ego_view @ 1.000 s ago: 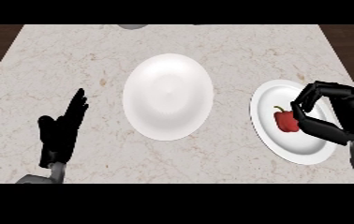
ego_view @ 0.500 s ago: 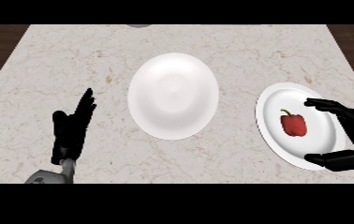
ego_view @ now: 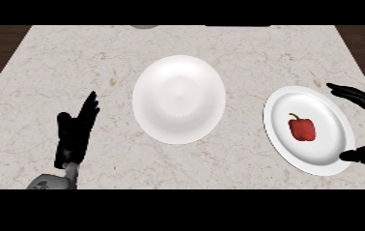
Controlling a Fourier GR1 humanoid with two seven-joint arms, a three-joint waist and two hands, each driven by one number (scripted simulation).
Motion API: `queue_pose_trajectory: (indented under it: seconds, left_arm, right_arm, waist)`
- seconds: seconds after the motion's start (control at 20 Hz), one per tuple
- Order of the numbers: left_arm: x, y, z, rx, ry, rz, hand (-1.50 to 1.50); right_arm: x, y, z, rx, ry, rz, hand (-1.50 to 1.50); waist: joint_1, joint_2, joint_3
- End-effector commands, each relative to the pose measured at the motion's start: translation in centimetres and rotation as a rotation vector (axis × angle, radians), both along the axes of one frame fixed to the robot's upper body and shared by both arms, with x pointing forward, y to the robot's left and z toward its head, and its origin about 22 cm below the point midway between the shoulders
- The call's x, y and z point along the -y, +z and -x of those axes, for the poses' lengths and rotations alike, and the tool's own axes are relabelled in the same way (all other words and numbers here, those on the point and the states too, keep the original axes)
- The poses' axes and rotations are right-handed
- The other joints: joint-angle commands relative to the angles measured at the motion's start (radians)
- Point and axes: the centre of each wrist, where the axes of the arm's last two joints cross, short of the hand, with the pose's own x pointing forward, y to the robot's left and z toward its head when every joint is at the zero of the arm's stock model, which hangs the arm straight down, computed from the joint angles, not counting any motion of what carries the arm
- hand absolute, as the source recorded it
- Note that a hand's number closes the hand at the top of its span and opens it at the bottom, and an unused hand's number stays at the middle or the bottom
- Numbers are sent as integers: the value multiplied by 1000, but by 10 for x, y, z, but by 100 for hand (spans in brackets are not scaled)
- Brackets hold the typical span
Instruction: Pick the bell pepper from the plate and place it in the plate
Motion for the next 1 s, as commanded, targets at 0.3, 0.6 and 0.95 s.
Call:
queue_pose_trajectory:
  seconds: [0.3, 0.6, 0.95]
  left_arm:
    - [7, 12, 9, 1, 6, -10, 0]
    - [9, -5, 2, 6, -9, 5, 0]
    - [-3, 9, -8, 4, 3, -1, 0]
  right_arm:
    - [-20, 27, -17, -211, 61, 365, -150]
    - [-37, -8, -21, -256, 58, 382, -150]
    - [-47, -6, -46, -266, 71, 399, -150]
  waist:
    - [0, -4, 0]
    - [-4, -2, 0]
    - [-1, -1, 0]
